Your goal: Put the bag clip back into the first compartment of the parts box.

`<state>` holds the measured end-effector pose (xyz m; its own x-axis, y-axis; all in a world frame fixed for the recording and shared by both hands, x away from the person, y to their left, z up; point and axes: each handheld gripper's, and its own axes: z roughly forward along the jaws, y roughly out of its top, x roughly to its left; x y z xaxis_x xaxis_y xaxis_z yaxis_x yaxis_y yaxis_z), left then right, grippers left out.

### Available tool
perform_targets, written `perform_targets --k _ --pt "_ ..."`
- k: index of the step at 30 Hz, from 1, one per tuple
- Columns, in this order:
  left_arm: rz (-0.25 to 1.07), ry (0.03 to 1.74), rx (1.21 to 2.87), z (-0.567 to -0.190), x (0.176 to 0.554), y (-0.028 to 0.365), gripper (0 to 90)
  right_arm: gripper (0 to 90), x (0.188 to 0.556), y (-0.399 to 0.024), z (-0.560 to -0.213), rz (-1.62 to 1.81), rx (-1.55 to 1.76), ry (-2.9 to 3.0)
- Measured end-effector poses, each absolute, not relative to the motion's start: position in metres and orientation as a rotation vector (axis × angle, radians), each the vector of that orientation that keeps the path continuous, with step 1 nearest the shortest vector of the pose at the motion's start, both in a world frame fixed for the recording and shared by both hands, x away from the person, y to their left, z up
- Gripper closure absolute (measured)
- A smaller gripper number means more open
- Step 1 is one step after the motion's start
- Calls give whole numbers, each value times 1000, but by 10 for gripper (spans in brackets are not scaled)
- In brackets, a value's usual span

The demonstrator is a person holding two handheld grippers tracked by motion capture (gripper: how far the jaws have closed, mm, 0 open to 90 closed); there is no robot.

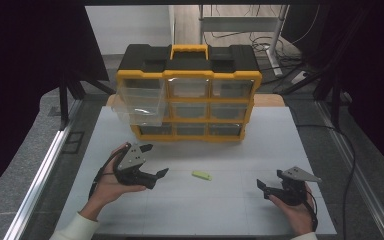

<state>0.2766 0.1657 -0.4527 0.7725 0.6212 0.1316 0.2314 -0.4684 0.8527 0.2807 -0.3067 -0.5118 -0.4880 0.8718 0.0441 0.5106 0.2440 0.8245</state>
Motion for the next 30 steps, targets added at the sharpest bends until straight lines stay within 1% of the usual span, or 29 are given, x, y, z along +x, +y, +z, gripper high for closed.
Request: perform_targets --k 20,30 --pt "499 595 2103 -454 292 152 107 137 281 -302 -511 1136 1232 2106" --pt "464 541 2143 -456 306 132 110 137 281 -303 -511 1139 1227 2107"
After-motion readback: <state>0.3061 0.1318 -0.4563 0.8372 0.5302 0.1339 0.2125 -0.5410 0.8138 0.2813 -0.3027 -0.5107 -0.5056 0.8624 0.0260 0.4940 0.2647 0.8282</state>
